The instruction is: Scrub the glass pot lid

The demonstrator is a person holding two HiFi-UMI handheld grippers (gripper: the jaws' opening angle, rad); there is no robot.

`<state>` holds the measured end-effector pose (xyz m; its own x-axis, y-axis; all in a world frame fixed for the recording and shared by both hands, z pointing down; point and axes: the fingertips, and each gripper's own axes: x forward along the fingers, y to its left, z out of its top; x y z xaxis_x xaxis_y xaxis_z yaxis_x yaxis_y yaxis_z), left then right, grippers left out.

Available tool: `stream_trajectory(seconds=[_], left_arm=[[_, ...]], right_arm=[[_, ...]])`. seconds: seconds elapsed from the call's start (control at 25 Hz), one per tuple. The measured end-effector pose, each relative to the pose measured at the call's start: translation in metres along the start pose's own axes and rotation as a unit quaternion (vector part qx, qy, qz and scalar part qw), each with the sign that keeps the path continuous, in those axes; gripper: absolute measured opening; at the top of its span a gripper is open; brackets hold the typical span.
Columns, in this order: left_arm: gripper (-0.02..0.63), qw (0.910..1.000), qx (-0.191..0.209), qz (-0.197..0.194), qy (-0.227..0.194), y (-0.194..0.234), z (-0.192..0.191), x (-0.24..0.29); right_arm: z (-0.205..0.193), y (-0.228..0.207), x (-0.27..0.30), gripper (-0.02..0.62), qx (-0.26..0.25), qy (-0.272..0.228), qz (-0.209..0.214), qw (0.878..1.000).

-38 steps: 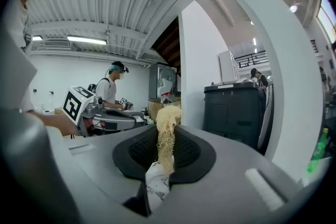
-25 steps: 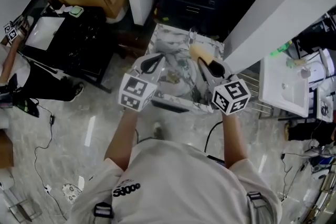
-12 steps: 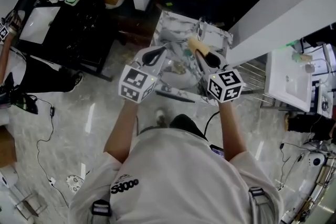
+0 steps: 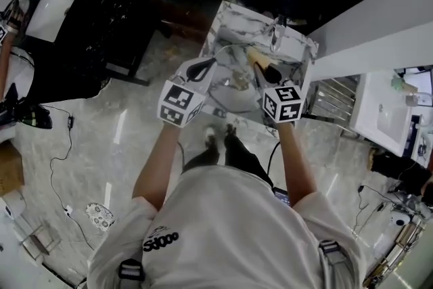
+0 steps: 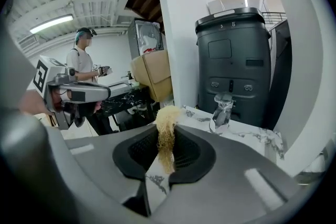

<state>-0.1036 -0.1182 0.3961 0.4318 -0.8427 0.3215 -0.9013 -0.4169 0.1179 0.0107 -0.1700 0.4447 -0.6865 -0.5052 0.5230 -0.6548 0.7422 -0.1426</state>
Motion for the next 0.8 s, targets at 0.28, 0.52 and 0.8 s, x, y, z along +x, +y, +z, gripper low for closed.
stream_trajectory(seconds=[0.28,0.52,0.8], left_arm=[[0.011,0.9993,-0.023,0.022,0.019,0.017,-0.028,0.027],[0.011,0.9983,-0.034,0.028,0.038,0.026,-0.044,0.044],[0.011,0.9959,-0.052,0.041,0.062,0.036,-0.064,0.054]], right_arm=[[-0.044,-0.036,0.046,0.049,0.062,0.032,-0.039,0.997],[-0.076,-0.067,0.077,0.049,0.07,0.071,-0.061,0.993],[-0.104,-0.071,0.108,0.049,0.048,0.104,-0.06,0.992]])
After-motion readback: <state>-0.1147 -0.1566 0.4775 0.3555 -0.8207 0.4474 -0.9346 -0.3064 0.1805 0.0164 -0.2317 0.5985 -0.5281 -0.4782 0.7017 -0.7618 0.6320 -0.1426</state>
